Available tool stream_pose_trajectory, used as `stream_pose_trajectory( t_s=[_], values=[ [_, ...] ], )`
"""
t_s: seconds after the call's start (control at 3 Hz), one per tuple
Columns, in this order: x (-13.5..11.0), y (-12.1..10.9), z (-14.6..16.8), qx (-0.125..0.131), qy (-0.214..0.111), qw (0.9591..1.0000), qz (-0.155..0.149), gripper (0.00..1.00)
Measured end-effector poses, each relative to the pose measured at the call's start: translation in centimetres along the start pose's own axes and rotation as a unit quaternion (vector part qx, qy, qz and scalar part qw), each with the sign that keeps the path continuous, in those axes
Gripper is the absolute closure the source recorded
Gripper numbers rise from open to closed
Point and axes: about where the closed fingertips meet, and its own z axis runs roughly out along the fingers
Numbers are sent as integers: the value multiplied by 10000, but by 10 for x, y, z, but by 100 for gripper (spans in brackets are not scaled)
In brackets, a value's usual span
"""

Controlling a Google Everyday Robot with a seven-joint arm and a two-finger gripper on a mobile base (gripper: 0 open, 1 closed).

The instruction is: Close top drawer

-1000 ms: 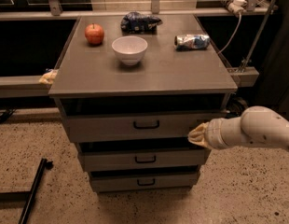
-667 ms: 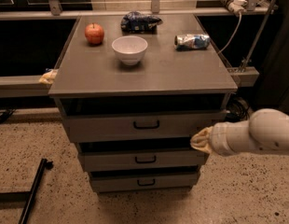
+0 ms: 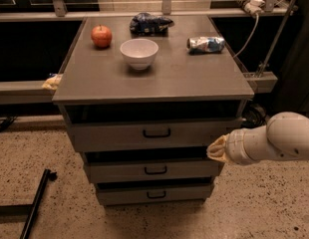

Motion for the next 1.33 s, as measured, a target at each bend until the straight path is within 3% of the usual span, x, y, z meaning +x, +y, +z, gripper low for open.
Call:
stream_pose_trajectory(
  t_s=[0.33, 0.67, 1.0, 1.33],
  values=[
    [38, -5, -43, 17, 625, 9980, -8, 100],
    [83, -17, -122, 370, 1450, 9887, 92, 100],
    [126, -42, -224, 854, 2236, 9707, 224, 100],
    [128, -49, -234, 945, 2287, 9686, 227, 81]
  ],
)
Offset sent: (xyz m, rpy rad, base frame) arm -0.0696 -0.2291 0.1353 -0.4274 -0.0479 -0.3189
